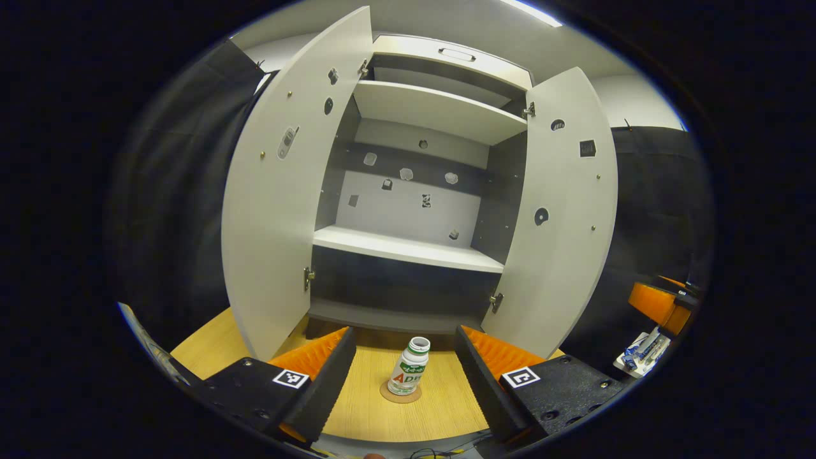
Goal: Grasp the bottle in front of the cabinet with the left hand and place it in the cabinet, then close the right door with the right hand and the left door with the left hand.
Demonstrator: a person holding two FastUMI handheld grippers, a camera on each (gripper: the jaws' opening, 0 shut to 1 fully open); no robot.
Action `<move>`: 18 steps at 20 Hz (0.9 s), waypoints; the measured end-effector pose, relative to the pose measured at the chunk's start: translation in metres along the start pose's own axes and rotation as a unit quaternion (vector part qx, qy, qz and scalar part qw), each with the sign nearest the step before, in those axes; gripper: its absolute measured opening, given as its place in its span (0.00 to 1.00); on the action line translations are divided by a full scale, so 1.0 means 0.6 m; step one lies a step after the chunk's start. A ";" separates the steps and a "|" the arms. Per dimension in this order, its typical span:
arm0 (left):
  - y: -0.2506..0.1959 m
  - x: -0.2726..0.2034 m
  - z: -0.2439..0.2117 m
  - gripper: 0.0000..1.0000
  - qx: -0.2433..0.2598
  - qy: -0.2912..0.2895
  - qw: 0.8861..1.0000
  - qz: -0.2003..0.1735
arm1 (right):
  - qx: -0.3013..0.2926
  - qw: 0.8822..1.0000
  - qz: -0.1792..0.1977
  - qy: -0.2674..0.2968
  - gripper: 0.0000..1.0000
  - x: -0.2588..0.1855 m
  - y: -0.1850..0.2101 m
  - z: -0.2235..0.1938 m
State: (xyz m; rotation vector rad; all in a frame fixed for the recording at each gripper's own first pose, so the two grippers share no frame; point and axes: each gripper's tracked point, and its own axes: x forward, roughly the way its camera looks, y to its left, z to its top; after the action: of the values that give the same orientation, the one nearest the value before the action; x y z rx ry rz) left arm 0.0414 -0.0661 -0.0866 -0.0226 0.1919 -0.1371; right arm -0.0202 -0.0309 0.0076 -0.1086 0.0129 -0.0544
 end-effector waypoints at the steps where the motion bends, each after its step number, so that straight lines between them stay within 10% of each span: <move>1: -0.002 0.013 -0.015 0.95 -0.001 0.009 1.000 -0.002 | -0.003 1.000 -0.006 -0.001 0.97 0.000 -0.009 0.001; 18: -0.019 0.221 -0.272 0.95 0.008 0.152 0.988 -0.002 | 0.016 0.998 -0.047 0.037 0.97 0.051 -0.115 -0.022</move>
State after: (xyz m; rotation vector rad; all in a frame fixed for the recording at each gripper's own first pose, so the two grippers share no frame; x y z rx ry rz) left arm 0.1376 -0.0971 -0.2714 0.0151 0.4957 -0.1459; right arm 0.0066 -0.1024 0.0014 -0.0746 0.0817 -0.1528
